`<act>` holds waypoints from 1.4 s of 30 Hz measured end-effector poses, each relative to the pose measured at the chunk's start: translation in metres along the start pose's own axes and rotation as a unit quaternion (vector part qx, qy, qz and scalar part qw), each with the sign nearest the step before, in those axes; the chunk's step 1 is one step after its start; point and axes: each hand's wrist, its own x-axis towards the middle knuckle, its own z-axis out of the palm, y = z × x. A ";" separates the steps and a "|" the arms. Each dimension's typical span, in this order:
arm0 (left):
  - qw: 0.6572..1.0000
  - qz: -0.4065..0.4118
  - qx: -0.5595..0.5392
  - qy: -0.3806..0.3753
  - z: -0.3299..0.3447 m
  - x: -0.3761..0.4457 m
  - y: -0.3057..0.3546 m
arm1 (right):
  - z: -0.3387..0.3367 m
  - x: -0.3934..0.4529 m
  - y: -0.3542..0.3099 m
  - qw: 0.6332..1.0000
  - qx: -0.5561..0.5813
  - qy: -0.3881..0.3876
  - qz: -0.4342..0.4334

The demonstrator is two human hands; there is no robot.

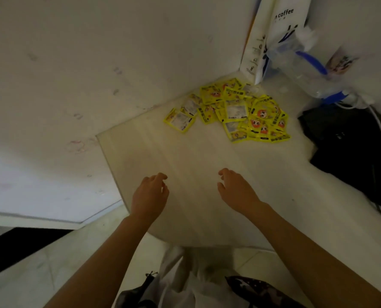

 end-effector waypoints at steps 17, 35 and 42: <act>0.972 0.136 0.128 -0.145 -0.024 0.195 -0.016 | -0.044 0.109 -0.012 0.991 0.030 0.046 0.123; 0.936 0.221 0.186 -0.201 0.013 0.312 0.028 | -0.105 0.241 0.049 0.983 -0.001 0.039 0.179; 0.942 0.207 0.173 -0.199 0.018 0.327 0.018 | -0.105 0.268 0.050 0.973 -0.006 0.062 0.222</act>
